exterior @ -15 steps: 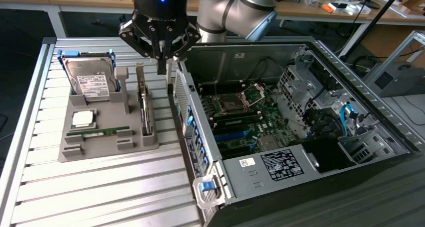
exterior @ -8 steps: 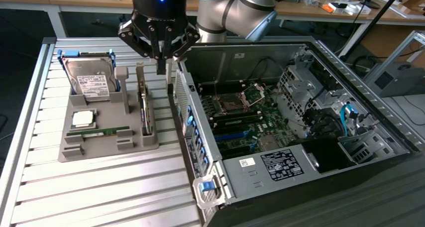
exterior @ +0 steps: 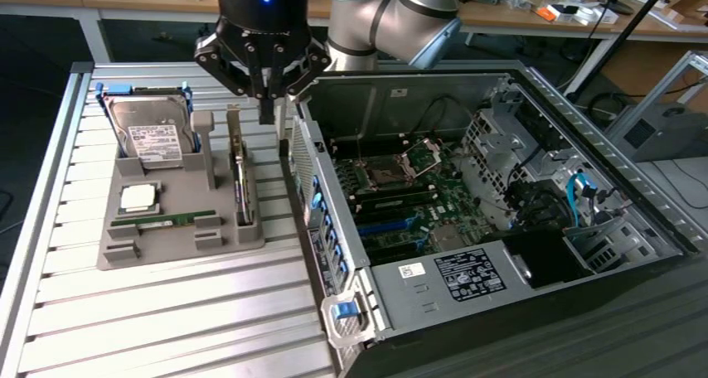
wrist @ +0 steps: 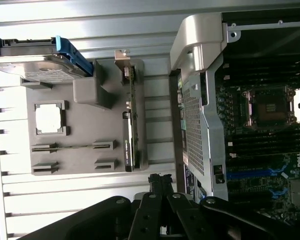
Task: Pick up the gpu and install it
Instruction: 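Reach for the gpu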
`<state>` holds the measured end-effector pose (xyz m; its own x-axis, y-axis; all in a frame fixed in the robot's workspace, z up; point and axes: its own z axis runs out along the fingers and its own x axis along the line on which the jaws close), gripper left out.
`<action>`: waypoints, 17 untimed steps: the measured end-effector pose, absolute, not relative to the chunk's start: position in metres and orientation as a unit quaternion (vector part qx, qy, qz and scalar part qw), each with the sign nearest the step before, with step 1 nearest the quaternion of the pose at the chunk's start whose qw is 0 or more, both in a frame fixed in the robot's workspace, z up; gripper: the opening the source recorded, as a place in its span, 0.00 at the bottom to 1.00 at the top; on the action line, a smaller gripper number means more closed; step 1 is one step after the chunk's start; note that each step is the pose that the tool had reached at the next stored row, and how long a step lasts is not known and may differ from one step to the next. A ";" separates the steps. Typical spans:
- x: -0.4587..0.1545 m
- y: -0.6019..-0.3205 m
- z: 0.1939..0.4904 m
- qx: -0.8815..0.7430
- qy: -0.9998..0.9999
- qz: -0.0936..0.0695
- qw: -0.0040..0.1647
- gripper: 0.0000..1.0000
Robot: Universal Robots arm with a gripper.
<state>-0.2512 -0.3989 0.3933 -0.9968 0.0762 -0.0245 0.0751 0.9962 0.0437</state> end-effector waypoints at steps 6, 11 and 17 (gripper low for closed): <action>-0.253 -0.399 0.393 0.038 0.999 0.021 0.013 0.11; -0.254 -0.399 0.393 0.038 0.999 0.021 0.013 0.11; -0.255 -0.399 0.393 0.038 0.999 0.021 0.013 0.11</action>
<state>-0.2554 -0.3989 0.3933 -0.9968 0.0762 -0.0246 0.0751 0.9962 0.0438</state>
